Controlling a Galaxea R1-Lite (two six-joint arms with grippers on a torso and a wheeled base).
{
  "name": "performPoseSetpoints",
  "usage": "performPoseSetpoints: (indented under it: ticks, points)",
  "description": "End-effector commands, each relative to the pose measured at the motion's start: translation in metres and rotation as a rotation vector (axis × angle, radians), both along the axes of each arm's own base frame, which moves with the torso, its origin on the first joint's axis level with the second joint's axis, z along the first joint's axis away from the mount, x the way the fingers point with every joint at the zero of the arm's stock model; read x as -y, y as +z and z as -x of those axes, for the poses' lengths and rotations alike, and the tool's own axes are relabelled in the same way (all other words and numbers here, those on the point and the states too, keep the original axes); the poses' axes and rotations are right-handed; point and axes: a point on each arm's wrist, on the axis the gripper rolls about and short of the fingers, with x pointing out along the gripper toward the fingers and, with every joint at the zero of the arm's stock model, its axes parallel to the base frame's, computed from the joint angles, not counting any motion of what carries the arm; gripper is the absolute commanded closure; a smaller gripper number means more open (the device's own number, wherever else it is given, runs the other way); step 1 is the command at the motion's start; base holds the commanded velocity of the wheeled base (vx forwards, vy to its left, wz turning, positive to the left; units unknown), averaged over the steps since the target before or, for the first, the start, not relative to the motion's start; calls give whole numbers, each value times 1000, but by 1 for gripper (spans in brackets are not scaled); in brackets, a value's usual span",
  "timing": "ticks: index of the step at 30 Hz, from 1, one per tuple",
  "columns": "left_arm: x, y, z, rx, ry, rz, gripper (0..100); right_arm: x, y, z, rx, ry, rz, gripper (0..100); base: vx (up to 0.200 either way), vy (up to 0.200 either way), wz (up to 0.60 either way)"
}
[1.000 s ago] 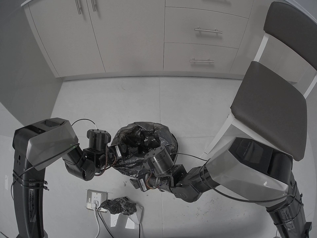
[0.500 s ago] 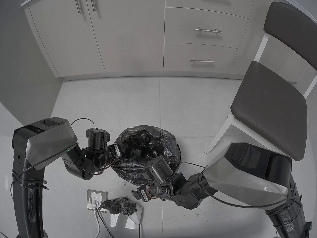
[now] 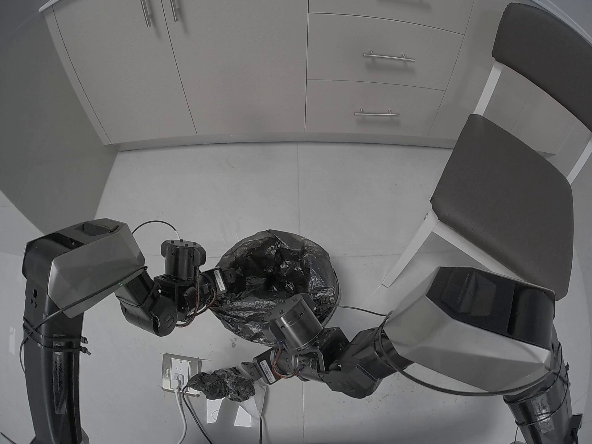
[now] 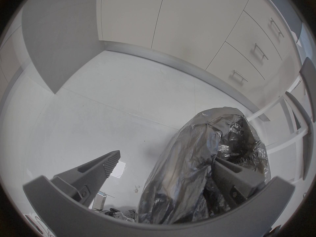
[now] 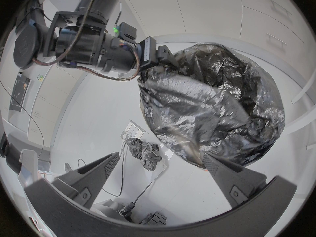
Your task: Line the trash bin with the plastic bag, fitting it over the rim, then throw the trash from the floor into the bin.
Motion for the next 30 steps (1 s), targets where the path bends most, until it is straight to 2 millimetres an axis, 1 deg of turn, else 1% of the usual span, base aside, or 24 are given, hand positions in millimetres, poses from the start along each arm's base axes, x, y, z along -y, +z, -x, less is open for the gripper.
performPoseSetpoints:
  ticks: [1,4,5,11,16,20,22,26,29,30]
  points:
    - [0,0,0,-1,0,0,0,2,-2,8,-11,11,12,0,0,0,0]
    - [0,-1,0,-2,0,-1,0,2,-5,8,-17,10,17,0,0,0,0]
    - [0,-1,0,-2,0,-1,0,2,-10,8,-22,8,23,0,0,0,0]
    - [0,-2,0,-4,0,-1,0,5,-21,-3,-28,-15,30,0,0,0,0]
    - [0,-3,0,-5,0,-2,0,11,-27,-11,-38,-43,33,0,0,0,0]
    - [0,-2,0,-4,-1,-2,0,16,-27,-16,-46,-66,26,0,0,0,0]
    - [0,-2,0,-4,-1,-2,0,16,-25,-15,-49,-72,20,0,0,0,0]
    - [0,-2,0,-4,0,-1,0,18,-10,-12,-51,-90,-14,0,0,0,0]
    - [0,-2,0,-4,-1,-2,0,22,8,1,-64,-96,-43,0,0,0,0]
    - [0,-2,0,-4,-1,-2,0,23,12,5,-65,-94,-46,0,0,0,0]
